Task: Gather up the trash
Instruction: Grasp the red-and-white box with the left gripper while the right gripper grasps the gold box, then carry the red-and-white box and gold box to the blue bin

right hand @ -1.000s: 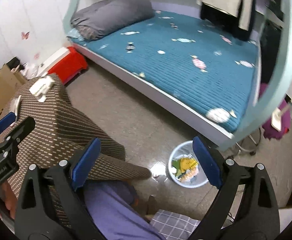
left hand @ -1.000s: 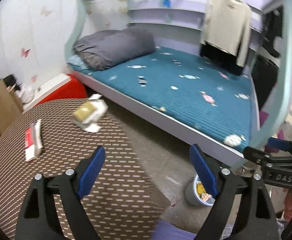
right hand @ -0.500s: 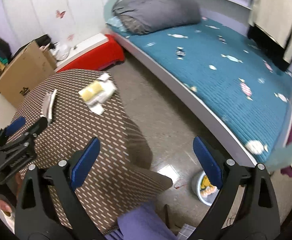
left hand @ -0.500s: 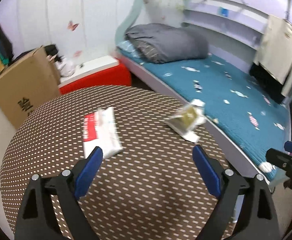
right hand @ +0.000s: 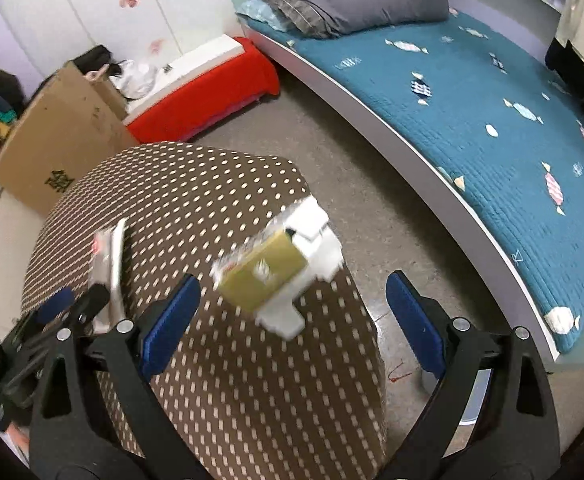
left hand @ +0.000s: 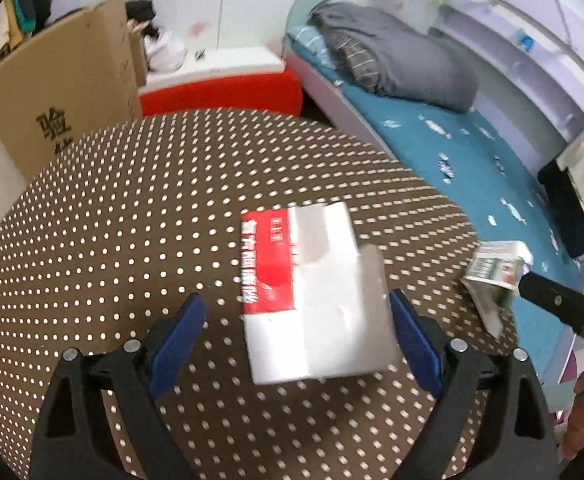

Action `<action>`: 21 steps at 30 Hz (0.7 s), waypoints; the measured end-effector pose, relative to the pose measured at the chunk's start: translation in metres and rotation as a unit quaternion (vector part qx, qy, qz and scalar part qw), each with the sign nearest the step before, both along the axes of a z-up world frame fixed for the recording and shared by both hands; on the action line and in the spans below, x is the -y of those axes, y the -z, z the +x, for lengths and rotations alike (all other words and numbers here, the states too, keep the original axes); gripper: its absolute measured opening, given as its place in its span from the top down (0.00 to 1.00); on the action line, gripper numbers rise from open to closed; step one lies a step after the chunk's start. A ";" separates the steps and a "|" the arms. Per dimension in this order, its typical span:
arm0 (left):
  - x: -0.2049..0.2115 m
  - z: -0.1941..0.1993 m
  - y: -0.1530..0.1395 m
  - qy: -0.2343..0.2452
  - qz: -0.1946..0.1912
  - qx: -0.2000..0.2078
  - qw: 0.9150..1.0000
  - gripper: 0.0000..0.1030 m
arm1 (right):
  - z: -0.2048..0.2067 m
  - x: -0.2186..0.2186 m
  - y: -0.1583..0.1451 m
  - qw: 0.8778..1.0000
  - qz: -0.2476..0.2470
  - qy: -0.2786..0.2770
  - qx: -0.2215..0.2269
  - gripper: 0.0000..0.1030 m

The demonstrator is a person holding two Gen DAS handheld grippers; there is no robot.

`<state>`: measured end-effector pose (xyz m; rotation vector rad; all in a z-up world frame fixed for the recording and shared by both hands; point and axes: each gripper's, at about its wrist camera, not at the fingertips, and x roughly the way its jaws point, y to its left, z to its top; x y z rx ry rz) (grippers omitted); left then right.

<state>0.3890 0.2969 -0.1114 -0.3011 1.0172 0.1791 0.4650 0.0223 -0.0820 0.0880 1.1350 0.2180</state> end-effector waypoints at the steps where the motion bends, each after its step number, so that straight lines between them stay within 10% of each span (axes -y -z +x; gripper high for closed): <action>1: -0.002 0.004 0.005 -0.001 -0.004 -0.004 1.000 0.13 | 0.007 -0.003 0.006 1.000 -0.003 0.000 -0.006 0.11; 5: 0.003 0.016 0.015 0.001 0.008 -0.008 1.000 0.12 | 0.018 -0.008 0.024 1.000 -0.020 0.001 -0.012 0.13; 7: 0.013 0.017 0.016 0.012 0.032 -0.009 0.999 0.14 | 0.018 -0.005 0.029 1.000 -0.009 -0.006 -0.017 0.45; 9: 0.024 0.014 0.015 0.019 0.071 -0.003 0.997 0.33 | 0.016 -0.001 0.028 1.000 0.002 -0.002 -0.012 0.47; 21: 0.083 0.003 0.006 0.081 0.037 0.005 0.996 0.34 | -0.015 0.052 0.008 1.000 0.009 0.011 0.021 0.56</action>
